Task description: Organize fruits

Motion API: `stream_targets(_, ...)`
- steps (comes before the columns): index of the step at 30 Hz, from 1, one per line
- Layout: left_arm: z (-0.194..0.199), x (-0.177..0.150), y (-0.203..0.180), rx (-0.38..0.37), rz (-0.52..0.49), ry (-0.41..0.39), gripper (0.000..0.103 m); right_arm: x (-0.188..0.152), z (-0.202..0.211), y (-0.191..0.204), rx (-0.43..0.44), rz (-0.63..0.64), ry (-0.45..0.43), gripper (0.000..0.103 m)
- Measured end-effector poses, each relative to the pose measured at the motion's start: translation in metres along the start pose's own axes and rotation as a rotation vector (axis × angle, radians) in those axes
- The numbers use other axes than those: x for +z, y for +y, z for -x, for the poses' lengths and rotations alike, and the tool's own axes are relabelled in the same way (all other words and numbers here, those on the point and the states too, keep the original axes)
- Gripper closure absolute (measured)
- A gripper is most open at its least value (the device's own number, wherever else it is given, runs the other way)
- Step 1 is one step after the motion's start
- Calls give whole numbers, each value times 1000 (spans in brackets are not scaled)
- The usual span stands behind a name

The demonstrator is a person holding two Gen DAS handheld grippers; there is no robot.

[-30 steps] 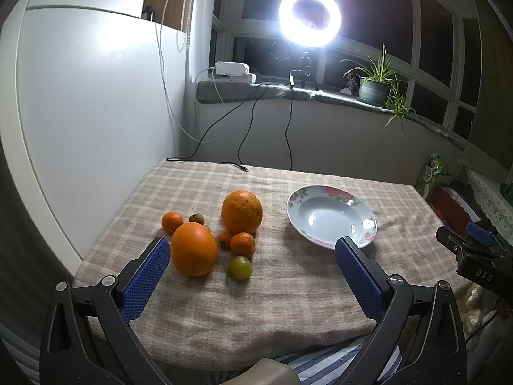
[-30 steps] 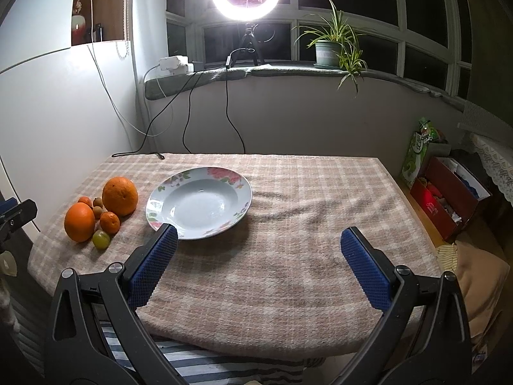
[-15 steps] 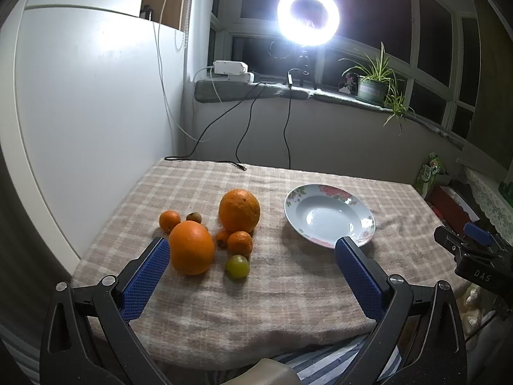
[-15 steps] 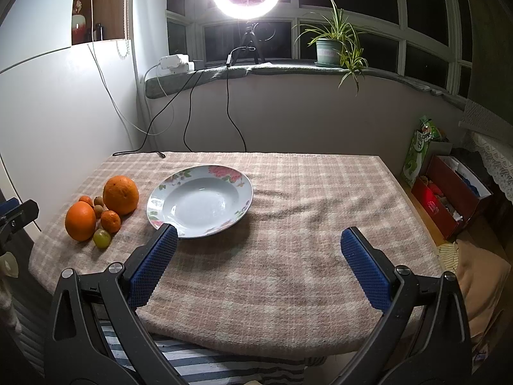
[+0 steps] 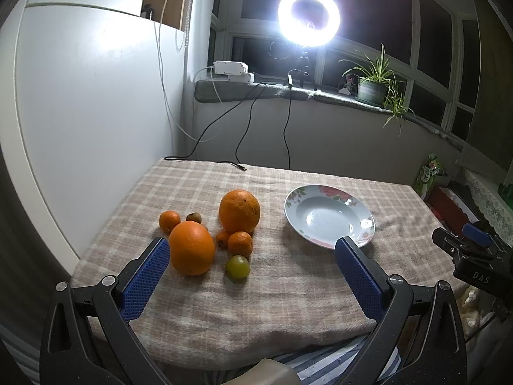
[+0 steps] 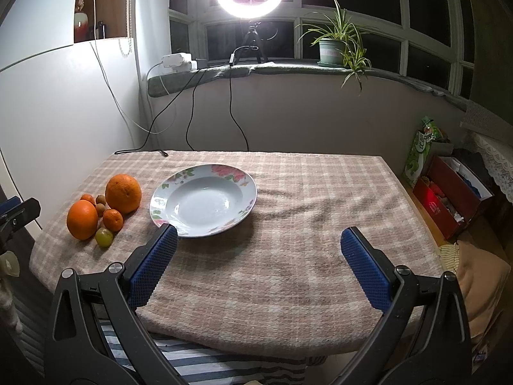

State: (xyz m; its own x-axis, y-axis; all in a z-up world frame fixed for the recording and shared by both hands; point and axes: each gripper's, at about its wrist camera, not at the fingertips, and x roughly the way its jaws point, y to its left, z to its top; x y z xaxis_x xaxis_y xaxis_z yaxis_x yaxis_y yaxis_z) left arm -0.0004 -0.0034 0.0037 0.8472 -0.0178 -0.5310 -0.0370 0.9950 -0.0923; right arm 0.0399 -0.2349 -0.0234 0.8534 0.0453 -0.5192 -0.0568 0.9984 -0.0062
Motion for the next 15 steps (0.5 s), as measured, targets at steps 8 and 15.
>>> stream_targets(8, 0, 0, 0, -1, 1, 1, 1, -1, -2, 1, -1, -1, 4, 0)
stream_targets(15, -3, -2, 4, 1, 12, 8, 1, -7, -2, 10, 10, 4, 10, 0)
